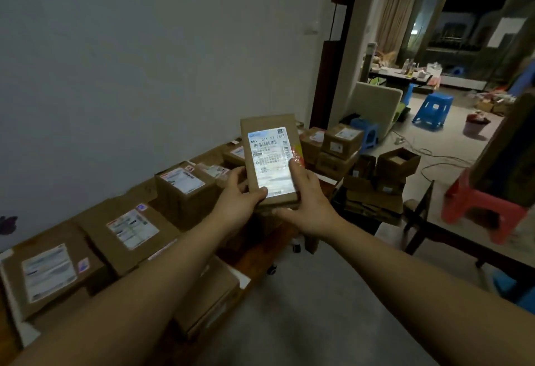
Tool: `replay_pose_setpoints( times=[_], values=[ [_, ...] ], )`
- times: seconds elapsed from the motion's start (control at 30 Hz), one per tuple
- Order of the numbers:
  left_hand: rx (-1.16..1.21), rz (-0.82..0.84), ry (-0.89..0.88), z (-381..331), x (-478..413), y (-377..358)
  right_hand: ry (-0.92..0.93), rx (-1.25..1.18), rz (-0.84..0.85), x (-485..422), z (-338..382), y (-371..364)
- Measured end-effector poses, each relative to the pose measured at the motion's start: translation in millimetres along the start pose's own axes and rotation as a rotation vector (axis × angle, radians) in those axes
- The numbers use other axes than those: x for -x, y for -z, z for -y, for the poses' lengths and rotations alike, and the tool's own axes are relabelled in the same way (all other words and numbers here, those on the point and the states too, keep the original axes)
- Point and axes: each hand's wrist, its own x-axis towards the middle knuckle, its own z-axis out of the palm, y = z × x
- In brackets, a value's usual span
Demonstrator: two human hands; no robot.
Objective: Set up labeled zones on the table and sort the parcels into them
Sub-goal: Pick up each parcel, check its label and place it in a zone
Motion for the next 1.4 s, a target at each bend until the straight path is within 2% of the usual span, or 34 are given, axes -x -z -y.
replay_pose_setpoints(
  times=[0.37, 0.53, 0.73, 1.17, 1.4],
  values=[
    [-0.226, 0.072, -0.003, -1, -141, -71, -0.028, 0.249, 0.170, -124, -94, 67],
    [-0.174, 0.031, 0.034, 10, -195, -134, -0.030, 0.273, 0.302, -182, -162, 103],
    [-0.246, -0.061, 0.140, 26, -249, -200, -0.008, 0.284, 0.479, -238, -235, 138],
    [-0.237, -0.177, 0.263, 78, -287, -236, 0.081, 0.309, 0.761, -290, -317, 103],
    [-0.219, -0.294, 0.409, 106, -307, -284, 0.174, 0.276, 0.872, -314, -371, 101]
  ],
)
